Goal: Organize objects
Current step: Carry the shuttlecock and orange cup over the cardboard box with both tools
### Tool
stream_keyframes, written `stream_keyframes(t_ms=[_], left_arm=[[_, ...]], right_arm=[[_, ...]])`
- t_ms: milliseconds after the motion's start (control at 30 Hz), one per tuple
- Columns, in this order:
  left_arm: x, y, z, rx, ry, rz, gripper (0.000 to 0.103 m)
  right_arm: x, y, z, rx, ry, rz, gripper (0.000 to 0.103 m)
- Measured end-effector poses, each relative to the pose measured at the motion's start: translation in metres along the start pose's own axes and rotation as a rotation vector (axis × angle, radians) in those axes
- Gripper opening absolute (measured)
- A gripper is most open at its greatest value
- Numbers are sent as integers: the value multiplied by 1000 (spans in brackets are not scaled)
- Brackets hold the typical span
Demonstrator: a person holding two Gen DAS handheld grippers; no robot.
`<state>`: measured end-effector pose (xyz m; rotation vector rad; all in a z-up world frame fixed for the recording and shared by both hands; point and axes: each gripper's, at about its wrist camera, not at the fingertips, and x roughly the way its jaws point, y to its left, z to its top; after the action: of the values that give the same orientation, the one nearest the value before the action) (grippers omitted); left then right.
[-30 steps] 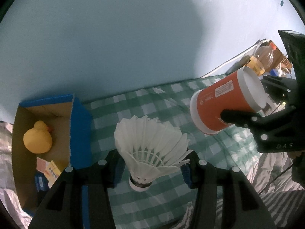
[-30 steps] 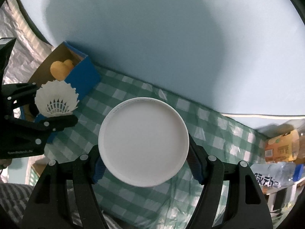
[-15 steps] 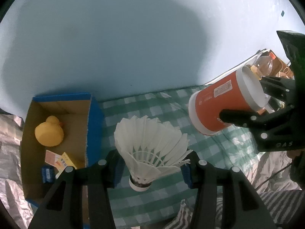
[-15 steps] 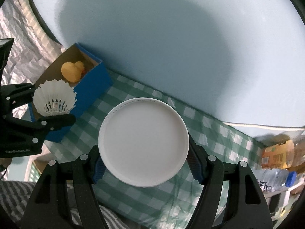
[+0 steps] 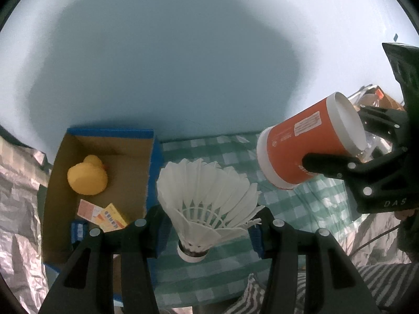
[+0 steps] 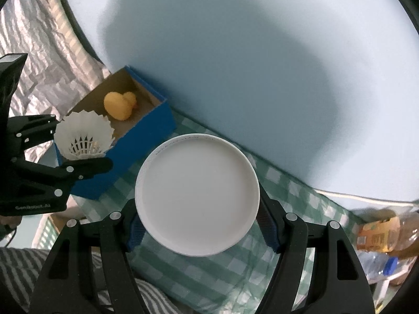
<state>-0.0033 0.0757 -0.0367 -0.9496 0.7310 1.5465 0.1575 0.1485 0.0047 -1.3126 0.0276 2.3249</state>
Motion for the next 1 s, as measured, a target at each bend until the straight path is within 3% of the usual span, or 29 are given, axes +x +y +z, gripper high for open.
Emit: stream_keyframes(t_ms=[1000], left_arm=[[-29,118,-38,-218,-14,166,51]], right_arm=[[32,95,80,-232,-45,132,73]])
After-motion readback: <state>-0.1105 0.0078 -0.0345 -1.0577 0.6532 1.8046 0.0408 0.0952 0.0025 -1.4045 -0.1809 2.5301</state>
